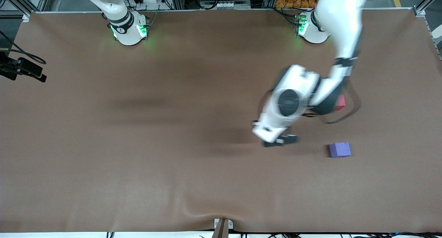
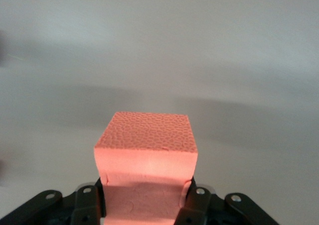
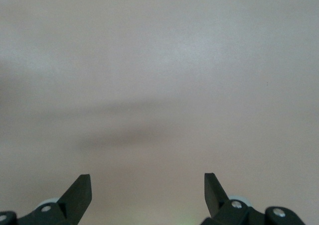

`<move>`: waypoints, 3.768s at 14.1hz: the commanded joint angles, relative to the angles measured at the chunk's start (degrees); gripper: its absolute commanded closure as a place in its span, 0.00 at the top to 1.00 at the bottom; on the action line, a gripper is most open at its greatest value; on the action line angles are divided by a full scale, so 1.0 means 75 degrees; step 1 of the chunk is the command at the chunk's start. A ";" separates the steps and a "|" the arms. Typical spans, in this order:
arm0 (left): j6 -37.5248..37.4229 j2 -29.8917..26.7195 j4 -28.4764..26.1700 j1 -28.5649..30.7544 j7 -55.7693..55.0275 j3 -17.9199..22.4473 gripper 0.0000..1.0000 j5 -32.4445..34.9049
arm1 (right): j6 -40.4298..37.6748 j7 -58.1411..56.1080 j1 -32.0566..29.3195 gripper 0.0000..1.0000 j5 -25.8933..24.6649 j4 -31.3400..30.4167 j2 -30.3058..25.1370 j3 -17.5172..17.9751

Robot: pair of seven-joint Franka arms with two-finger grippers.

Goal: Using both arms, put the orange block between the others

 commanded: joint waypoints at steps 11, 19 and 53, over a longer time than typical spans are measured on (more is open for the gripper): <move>0.2473 -0.1187 -0.3992 0.3721 0.3843 -0.0186 0.00 0.0567 | -0.0167 0.0107 0.0708 1.00 0.0096 0.0112 -0.0003 -0.0746; 0.3467 -0.0966 -0.4602 0.3651 0.3843 -0.0304 0.00 0.0567 | -0.0156 0.0060 0.0696 1.00 0.0108 0.0147 -0.0003 -0.0771; -0.2496 -0.3929 -0.0055 0.3558 0.2130 -0.1933 1.00 0.0206 | -0.0202 0.0036 0.0755 1.00 0.0096 0.0182 0.0009 -0.0735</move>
